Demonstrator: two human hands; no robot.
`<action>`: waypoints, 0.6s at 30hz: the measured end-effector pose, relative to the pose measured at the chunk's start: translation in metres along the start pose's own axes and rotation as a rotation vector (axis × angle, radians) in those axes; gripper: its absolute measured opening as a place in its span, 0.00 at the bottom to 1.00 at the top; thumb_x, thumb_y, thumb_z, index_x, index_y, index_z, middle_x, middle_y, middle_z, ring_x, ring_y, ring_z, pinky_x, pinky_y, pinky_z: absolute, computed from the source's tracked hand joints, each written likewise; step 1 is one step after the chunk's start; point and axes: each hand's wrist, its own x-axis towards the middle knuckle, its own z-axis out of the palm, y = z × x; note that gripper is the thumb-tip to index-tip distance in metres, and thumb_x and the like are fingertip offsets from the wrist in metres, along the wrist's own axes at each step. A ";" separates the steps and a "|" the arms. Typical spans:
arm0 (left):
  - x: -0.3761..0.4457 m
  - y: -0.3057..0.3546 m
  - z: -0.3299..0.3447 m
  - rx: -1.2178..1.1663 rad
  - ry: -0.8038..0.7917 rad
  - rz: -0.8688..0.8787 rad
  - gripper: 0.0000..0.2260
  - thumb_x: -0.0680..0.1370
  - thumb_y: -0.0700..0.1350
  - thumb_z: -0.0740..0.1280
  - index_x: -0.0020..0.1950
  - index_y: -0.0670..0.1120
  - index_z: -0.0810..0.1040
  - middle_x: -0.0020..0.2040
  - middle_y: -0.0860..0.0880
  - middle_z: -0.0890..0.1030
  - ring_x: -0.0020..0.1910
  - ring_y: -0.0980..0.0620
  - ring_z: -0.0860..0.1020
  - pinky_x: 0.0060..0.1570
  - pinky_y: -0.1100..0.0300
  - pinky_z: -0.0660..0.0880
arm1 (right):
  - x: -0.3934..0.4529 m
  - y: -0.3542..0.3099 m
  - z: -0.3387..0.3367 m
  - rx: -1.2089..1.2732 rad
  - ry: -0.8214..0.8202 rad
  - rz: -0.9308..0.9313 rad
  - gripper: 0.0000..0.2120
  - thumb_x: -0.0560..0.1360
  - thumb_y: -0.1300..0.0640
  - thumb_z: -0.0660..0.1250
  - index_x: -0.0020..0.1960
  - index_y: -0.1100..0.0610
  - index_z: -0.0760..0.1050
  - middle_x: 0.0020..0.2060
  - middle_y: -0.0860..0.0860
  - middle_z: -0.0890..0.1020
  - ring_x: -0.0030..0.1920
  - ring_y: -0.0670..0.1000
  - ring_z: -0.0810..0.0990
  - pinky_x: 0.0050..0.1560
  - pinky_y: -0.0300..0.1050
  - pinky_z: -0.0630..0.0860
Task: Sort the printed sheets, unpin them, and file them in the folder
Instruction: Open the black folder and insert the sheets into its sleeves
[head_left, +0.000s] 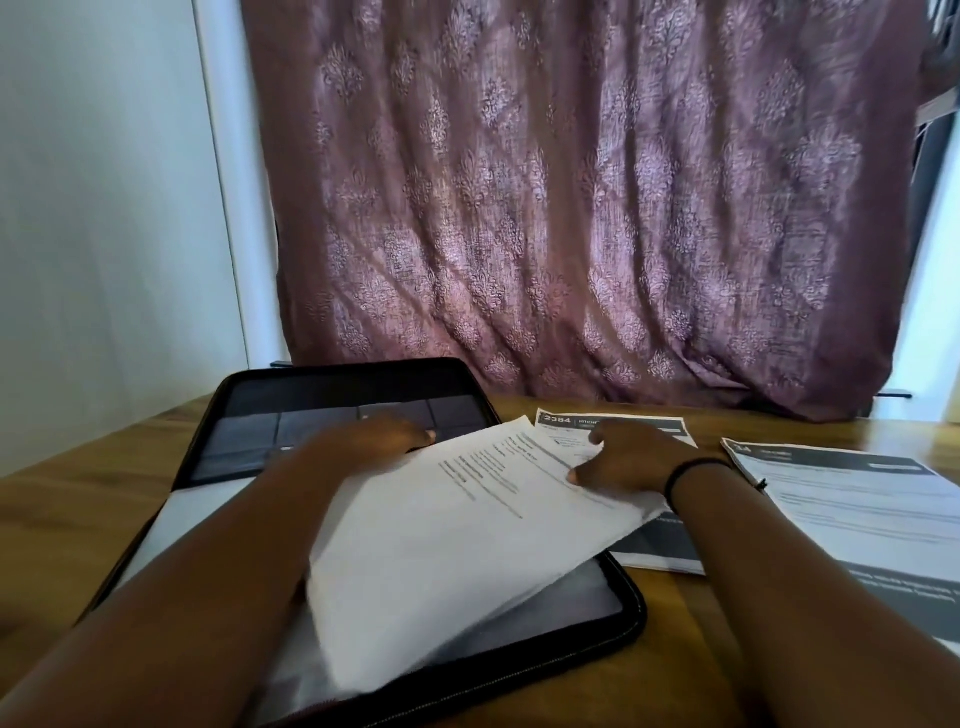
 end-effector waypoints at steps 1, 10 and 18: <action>0.000 0.000 0.000 -0.048 -0.001 -0.020 0.18 0.81 0.51 0.60 0.67 0.43 0.75 0.68 0.43 0.74 0.69 0.43 0.70 0.65 0.52 0.65 | -0.001 0.000 -0.004 0.026 -0.017 0.003 0.19 0.71 0.46 0.72 0.58 0.54 0.75 0.59 0.52 0.78 0.57 0.51 0.76 0.52 0.43 0.72; -0.003 -0.003 0.001 -0.201 -0.151 0.039 0.10 0.71 0.57 0.70 0.44 0.53 0.85 0.49 0.54 0.84 0.52 0.53 0.81 0.61 0.58 0.73 | -0.012 0.037 -0.019 0.928 -0.711 0.191 0.15 0.71 0.56 0.73 0.54 0.64 0.82 0.51 0.61 0.84 0.48 0.59 0.84 0.54 0.53 0.80; -0.028 0.004 0.001 -0.386 -0.273 0.028 0.16 0.79 0.57 0.60 0.53 0.49 0.83 0.52 0.49 0.85 0.53 0.49 0.82 0.58 0.54 0.76 | -0.008 0.031 -0.007 0.990 -0.668 0.056 0.16 0.76 0.70 0.61 0.63 0.68 0.76 0.57 0.64 0.80 0.50 0.59 0.84 0.48 0.48 0.81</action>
